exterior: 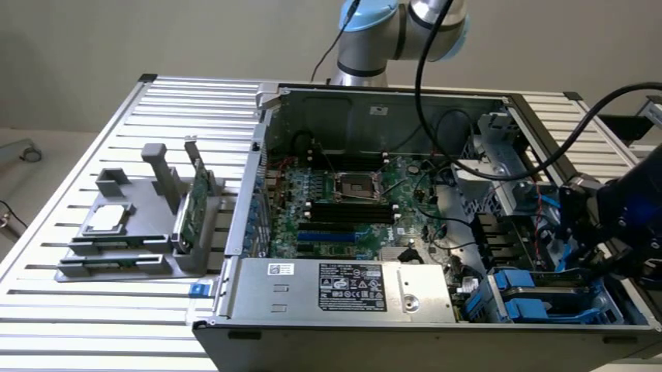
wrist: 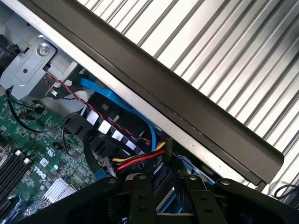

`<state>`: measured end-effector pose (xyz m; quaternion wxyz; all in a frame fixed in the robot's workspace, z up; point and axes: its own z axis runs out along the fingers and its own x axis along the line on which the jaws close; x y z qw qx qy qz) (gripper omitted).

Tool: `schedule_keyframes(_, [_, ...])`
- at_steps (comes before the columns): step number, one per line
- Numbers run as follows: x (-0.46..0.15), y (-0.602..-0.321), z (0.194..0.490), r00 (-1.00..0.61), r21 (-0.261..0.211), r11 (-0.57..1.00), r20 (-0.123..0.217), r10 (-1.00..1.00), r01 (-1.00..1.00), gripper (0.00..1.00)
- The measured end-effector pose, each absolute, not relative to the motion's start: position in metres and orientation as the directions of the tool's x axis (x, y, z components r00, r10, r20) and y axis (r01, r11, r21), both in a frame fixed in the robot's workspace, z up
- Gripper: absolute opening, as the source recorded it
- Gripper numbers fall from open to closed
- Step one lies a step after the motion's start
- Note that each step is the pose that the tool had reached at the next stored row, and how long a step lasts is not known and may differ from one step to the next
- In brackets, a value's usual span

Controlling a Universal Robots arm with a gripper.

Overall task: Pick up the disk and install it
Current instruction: 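Insert the disk into the insertion slot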

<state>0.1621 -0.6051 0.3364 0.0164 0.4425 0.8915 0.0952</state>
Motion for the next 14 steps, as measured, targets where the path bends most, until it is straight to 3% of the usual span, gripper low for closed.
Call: schedule_keyframes(14, [0.1673, -0.6030, 0.3366, -0.593, 0.168, 0.576, 0.067, 0.803, 0.800, 0.31])
